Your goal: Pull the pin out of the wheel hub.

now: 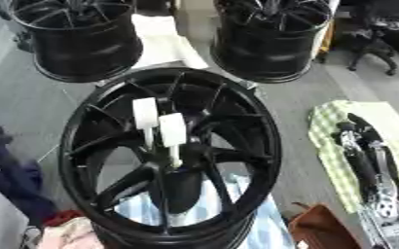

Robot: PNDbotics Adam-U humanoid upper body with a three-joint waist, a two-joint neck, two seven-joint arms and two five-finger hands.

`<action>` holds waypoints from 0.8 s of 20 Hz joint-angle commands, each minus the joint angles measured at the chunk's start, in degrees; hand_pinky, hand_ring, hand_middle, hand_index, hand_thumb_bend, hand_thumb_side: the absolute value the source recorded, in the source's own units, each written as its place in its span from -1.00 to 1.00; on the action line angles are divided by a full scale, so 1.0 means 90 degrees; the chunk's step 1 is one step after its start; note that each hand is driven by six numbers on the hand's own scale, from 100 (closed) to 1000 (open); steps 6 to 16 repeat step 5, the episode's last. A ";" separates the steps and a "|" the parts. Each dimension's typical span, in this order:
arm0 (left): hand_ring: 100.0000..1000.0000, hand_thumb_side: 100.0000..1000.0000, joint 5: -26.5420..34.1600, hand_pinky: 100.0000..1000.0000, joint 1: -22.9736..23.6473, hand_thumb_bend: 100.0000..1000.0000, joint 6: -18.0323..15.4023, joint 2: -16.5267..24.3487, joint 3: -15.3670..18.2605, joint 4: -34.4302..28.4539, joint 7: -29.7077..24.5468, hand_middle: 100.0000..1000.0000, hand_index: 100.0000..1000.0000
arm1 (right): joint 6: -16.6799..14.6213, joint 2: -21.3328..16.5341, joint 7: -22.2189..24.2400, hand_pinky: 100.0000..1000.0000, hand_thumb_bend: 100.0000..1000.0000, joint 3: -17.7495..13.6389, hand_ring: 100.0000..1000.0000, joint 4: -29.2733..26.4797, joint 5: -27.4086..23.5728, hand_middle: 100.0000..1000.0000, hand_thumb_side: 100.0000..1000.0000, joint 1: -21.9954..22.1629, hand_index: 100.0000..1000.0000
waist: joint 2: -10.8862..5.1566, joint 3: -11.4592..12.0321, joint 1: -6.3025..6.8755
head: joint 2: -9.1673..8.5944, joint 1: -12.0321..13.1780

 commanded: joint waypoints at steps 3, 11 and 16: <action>1.00 0.82 0.0002 0.43 -0.0043 -1.00 -0.0009 0.0029 -0.0004 -0.0086 -0.0025 0.44 0.84 | -0.0005 -0.0062 0.0052 0.45 -1.00 0.0006 0.31 -0.0181 -0.0062 0.35 0.20 -0.0037 0.73 | -0.0061 0.0013 0.0013 | -0.0016 -0.0004; 1.00 0.82 0.0005 0.43 -0.0054 -1.00 -0.0009 0.0036 -0.0008 -0.0088 -0.0024 0.44 0.84 | -0.0007 -0.0058 0.0064 0.45 -1.00 0.0014 0.31 -0.0182 -0.0084 0.34 0.20 -0.0032 0.73 | -0.0062 0.0022 0.0013 | -0.0016 -0.0007; 1.00 0.82 0.0005 0.43 -0.0054 -1.00 -0.0009 0.0036 -0.0008 -0.0088 -0.0024 0.44 0.84 | -0.0007 -0.0058 0.0064 0.45 -1.00 0.0014 0.31 -0.0182 -0.0084 0.34 0.20 -0.0032 0.73 | -0.0062 0.0022 0.0013 | -0.0016 -0.0007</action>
